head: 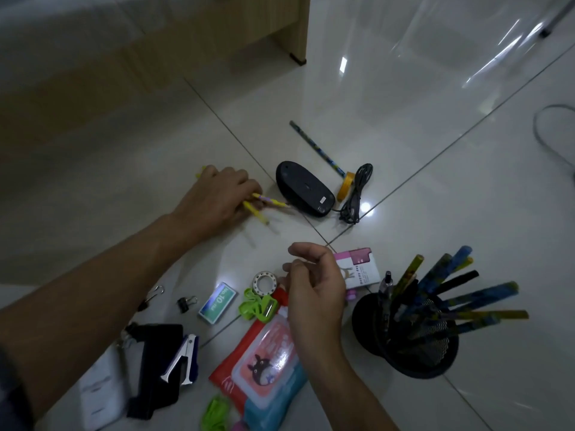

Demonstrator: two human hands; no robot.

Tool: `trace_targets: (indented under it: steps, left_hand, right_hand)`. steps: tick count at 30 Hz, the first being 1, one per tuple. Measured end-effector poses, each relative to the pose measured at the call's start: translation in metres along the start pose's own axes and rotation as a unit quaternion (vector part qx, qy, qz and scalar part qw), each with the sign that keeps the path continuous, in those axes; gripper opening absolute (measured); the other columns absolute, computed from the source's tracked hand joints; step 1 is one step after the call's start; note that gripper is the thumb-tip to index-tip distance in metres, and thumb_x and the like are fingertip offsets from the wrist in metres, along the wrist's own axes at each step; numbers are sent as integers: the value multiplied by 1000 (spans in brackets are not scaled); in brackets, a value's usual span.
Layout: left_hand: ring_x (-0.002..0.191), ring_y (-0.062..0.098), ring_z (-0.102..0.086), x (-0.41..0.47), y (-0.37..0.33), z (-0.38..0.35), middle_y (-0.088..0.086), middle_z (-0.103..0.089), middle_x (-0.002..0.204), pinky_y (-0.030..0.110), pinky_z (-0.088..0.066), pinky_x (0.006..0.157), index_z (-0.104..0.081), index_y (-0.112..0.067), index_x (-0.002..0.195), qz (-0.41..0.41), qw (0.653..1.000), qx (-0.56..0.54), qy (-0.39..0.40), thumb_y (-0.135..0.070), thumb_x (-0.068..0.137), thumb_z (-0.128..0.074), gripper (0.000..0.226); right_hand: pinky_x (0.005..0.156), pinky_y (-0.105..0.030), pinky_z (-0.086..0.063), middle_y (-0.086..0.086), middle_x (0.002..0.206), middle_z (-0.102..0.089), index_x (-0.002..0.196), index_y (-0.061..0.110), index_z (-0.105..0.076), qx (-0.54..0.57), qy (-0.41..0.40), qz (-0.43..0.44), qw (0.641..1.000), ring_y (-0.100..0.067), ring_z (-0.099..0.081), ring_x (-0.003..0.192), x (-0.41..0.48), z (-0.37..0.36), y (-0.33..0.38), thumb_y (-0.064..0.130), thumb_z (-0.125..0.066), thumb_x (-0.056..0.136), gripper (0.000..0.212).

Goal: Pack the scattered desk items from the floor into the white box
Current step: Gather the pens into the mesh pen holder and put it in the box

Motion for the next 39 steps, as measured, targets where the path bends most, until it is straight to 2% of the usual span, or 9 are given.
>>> trace_targets:
  steps: [3,8,11,16,20,25,30,33,39]
  left_hand:
    - [79,33,-57,-20,1,14,10,-60,92,41,-29,70,-63,-14,94,-6,998,26,-60,-31,97,-38,30]
    - [60,31,-55,-5,19,57,9,-62,69,38,-33,72,-60,-9,90,102,981,-84,-143,-41,102,-35,42]
    - [60,29,-55,52,0,52,9,-60,71,32,-37,56,-55,-11,95,102,983,-132,-78,-47,94,-54,37]
    - [103,32,-59,146,-42,-1,6,-60,123,38,-46,79,-59,-25,127,30,991,-72,106,-24,89,-64,38]
    - [87,28,-56,165,-44,-12,6,-63,105,33,-36,67,-66,-28,108,25,983,2,181,-25,85,-68,24]
    - [107,38,-51,131,-33,-11,17,-57,118,41,-33,64,-50,-7,122,2,991,94,100,-12,100,-47,24]
    - [89,35,-50,63,-15,66,20,-60,100,41,-32,59,-48,-7,122,144,989,15,-42,-27,103,-39,29]
    - [73,37,-55,5,-47,94,20,-59,86,41,-37,56,-53,-11,110,153,983,-65,-84,-38,101,-46,30]
    - [83,24,-63,-90,-127,48,4,-60,98,38,-48,68,-51,-16,117,174,968,-146,108,-18,97,-43,21]
  right_hand:
    - [65,-25,-55,9,79,-71,94,25,-69,-3,-2,7,1000,-4,-66,73,0,-3,5,-2,-53,94,31]
    - [60,-21,-53,14,76,-71,93,27,-68,13,20,-21,999,-1,-63,66,-6,-5,6,1,-54,95,29]
    - [60,-22,-52,6,76,-70,89,29,-69,9,18,-39,999,-7,-62,67,-8,0,-2,3,-55,95,30]
    - [72,-32,-59,-3,81,-75,89,20,-71,47,20,-92,994,-18,-70,75,-9,7,-20,1,-53,98,28]
    - [69,-30,-58,-3,76,-75,93,14,-69,65,28,-116,991,-17,-70,71,-9,7,-24,0,-52,98,23]
    - [70,-29,-58,-1,81,-75,92,15,-70,92,24,-126,987,-17,-69,75,-10,7,-23,0,-53,97,24]
    - [79,-30,-60,1,104,-75,103,16,-67,110,48,-95,988,-18,-74,95,-13,-5,-13,19,-59,97,11]
    - [92,-34,-57,5,116,-73,123,20,-61,136,74,-66,986,-10,-71,106,-20,-19,1,49,-65,78,54]
    - [88,-43,-58,-9,104,-76,115,7,-65,179,93,-165,965,-20,-73,101,-52,-38,-22,47,-66,91,47]
Point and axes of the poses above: each hand's wrist, its own x-axis towards the middle knuckle, its own z-axis out of the back of the hand, y = z × x, the point moved 10 cm from there along x, towards the middle knuckle
